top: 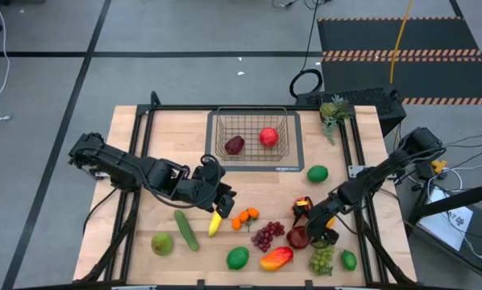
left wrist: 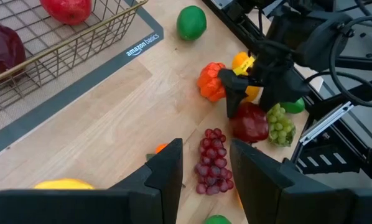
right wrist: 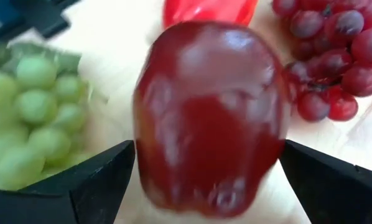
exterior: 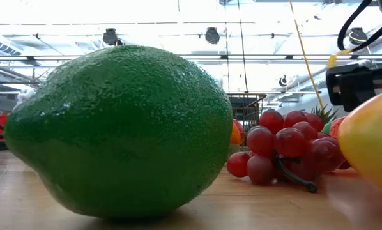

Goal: Build produce basket
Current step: Put the dark red apple into the brown wire basket

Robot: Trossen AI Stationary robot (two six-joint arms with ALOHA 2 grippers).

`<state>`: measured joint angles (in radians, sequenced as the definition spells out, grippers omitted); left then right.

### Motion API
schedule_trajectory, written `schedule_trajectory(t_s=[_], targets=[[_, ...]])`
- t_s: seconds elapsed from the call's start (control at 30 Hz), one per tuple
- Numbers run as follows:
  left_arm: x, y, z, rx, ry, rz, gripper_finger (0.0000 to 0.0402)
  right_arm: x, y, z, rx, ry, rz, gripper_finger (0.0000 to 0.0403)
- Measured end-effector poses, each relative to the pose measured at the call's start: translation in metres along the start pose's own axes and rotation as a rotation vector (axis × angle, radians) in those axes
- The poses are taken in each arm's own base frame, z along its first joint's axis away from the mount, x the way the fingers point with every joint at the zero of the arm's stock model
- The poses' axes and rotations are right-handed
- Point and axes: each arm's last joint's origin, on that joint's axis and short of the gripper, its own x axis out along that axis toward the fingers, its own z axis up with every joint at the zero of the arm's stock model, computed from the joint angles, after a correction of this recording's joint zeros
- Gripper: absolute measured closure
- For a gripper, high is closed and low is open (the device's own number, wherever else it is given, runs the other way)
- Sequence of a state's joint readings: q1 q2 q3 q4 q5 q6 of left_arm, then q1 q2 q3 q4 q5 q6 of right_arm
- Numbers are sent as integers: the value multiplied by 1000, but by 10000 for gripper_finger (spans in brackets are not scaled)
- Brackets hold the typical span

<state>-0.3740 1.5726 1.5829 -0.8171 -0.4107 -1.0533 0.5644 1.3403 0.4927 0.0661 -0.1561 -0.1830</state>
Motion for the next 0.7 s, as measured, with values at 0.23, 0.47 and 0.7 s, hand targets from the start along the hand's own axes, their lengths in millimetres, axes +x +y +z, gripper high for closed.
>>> schedule_trajectory(t_s=[0.23, 0.47, 0.7], targets=[[0, 0, 0, -3, 0, 0, 268, 6, -2, 1, 92, -15, -29, 30], [0, 0, 0, 2, 0, 0, 268, 6, -2, 1, 121, -18, -31, 66], [0, 0, 0, 7, 0, 1, 268, 2, -3, 6, 258, -70, -60, 62]])
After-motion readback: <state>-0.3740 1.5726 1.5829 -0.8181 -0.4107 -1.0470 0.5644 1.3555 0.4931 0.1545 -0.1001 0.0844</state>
